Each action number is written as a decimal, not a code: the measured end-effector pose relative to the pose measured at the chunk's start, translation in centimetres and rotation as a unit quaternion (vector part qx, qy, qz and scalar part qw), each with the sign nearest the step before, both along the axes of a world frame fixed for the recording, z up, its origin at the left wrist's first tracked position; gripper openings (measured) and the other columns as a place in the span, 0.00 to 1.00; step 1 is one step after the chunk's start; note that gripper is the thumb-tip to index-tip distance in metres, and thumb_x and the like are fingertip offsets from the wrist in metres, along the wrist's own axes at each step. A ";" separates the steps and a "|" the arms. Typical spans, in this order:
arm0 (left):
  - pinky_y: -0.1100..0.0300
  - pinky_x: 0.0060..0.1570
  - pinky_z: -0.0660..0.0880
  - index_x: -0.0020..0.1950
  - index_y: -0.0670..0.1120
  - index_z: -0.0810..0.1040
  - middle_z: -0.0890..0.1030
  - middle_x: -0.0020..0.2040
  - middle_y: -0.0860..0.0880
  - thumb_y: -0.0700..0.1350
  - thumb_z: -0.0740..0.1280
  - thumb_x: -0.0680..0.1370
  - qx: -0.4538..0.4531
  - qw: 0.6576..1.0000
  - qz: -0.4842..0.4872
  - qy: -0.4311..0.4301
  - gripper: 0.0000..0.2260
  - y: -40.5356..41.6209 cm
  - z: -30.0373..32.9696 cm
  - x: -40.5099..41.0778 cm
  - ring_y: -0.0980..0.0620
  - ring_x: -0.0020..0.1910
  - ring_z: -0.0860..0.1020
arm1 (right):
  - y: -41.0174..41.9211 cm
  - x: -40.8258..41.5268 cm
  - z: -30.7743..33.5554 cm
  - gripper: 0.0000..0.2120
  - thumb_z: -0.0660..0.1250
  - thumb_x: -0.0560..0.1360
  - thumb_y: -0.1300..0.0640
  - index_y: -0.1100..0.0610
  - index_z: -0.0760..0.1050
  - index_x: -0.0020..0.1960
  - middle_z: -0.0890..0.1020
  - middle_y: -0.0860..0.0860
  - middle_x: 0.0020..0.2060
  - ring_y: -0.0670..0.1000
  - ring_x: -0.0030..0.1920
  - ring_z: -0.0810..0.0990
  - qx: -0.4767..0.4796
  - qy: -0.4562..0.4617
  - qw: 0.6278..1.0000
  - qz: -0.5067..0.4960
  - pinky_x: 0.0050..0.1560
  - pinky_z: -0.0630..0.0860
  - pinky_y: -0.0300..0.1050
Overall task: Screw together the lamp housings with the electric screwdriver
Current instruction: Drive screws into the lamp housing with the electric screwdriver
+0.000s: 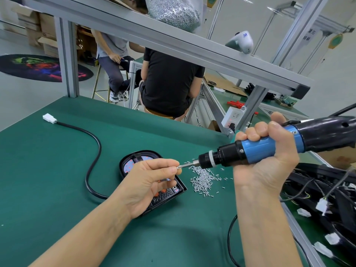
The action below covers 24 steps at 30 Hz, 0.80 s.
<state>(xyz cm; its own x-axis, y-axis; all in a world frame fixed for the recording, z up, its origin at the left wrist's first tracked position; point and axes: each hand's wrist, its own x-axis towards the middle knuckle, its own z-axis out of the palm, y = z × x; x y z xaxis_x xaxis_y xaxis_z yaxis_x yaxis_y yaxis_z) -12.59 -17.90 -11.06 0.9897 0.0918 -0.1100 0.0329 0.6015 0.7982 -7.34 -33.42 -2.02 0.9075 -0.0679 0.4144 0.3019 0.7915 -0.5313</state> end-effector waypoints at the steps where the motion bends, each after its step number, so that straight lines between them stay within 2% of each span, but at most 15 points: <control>1: 0.63 0.32 0.78 0.37 0.40 0.85 0.83 0.35 0.43 0.35 0.70 0.63 0.001 1.000 0.004 -0.001 0.06 -0.1 0.0 0.0 0.54 0.31 0.79 | 0.0 0.0 0.0 0.07 0.62 0.68 0.62 0.54 0.73 0.45 0.73 0.46 0.26 0.44 0.26 0.71 -0.001 -0.002 1.000 -0.001 0.32 0.72 0.37; 10: 0.64 0.34 0.78 0.35 0.43 0.85 0.83 0.34 0.45 0.36 0.71 0.62 0.038 0.996 0.079 -0.033 0.05 -0.6 -0.1 0.2 0.54 0.33 0.80 | 0.3 -0.1 -0.3 0.08 0.61 0.68 0.63 0.54 0.73 0.46 0.73 0.46 0.27 0.44 0.26 0.71 0.000 -0.002 1.000 -0.025 0.33 0.71 0.37; 20: 0.64 0.34 0.78 0.37 0.41 0.84 0.83 0.36 0.43 0.30 0.69 0.68 0.037 0.995 0.081 -0.034 0.08 -0.6 -0.4 0.5 0.53 0.33 0.81 | 0.4 -0.1 -0.7 0.09 0.62 0.68 0.63 0.54 0.73 0.47 0.73 0.46 0.27 0.44 0.27 0.71 0.002 -0.012 0.999 -0.040 0.33 0.72 0.38; 22: 0.64 0.36 0.79 0.40 0.41 0.84 0.84 0.38 0.43 0.34 0.71 0.65 0.051 0.995 0.075 -0.041 0.06 -0.5 -0.6 0.4 0.53 0.36 0.81 | 0.4 0.0 -0.8 0.09 0.62 0.68 0.63 0.54 0.73 0.47 0.73 0.46 0.27 0.44 0.27 0.71 0.003 -0.007 0.999 -0.037 0.34 0.72 0.38; 24: 0.64 0.40 0.79 0.44 0.44 0.84 0.85 0.43 0.46 0.42 0.73 0.63 0.090 0.992 0.071 -0.054 0.11 0.2 -0.6 0.2 0.55 0.40 0.82 | 0.3 0.1 -0.9 0.10 0.61 0.67 0.63 0.54 0.73 0.47 0.72 0.46 0.27 0.45 0.27 0.71 0.003 -0.004 0.999 -0.034 0.34 0.72 0.37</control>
